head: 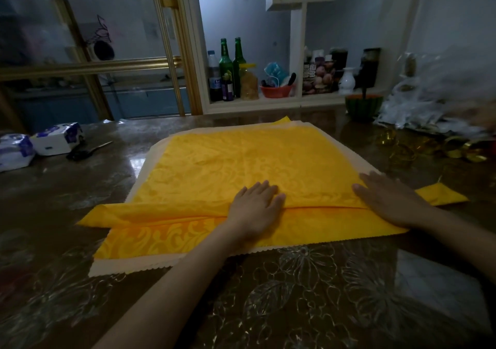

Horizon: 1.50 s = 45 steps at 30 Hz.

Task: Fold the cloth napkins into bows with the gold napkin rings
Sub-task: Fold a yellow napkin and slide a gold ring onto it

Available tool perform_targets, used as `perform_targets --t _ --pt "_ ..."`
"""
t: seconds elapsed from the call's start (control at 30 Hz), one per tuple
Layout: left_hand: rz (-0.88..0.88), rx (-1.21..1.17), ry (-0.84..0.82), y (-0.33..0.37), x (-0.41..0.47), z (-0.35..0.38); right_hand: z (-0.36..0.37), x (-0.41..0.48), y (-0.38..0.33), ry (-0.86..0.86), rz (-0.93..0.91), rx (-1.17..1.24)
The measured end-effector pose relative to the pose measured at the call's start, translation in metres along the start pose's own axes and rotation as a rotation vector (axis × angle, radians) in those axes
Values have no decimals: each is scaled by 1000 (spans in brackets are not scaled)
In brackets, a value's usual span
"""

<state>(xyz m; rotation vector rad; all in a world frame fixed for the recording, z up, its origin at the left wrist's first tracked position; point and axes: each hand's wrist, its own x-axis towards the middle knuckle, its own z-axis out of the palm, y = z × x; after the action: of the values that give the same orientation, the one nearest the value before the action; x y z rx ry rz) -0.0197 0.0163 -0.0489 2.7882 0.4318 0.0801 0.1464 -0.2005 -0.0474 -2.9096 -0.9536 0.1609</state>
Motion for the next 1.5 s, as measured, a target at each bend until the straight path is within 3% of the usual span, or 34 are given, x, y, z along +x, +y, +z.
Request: perform_targets --t 0.1,0.17,0.27,0.33,0.4,0.57,0.7,0.83,0.9,0.97,1.13,1.2,1.3,1.5 --pt "2 -134 -26 -1 -1 -2 -8 -5 13 64 56 -130" --pt "-3 -144 49 -1 -1 -1 -23 -9 7 193 15 -222" --pt "7 -62 214 9 -6 1 -40 -19 -10 274 -91 -40" --pt "115 140 268 22 -7 -1 -42 -24 -21 162 -184 106" --pt "213 267 253 32 -3 -3 -36 -26 -28 32 -251 86" --pt "88 55 105 45 6 -11 -35 -22 -31 84 -232 154" --pt "-23 -131 61 41 12 -5 -40 -19 -33 29 -228 162" --pt "-42 -210 73 42 13 -4 -59 -21 -46 -199 -188 142" --pt "-47 -195 73 42 13 -6 -67 -32 -58 -385 -183 390" --pt "-85 -252 18 42 15 -9 -66 -48 -76 -466 -223 654" --pt "-71 -397 -102 32 15 -14 -43 -69 -106 -607 -493 545" --pt "-34 -371 -142 29 10 -15 -47 -62 -104 -501 -531 589" --pt "31 -352 -161 30 4 -20 -50 -39 -98 -85 -489 789" --pt "24 -384 -145 22 1 -24 -31 -15 -93 -212 -506 759"
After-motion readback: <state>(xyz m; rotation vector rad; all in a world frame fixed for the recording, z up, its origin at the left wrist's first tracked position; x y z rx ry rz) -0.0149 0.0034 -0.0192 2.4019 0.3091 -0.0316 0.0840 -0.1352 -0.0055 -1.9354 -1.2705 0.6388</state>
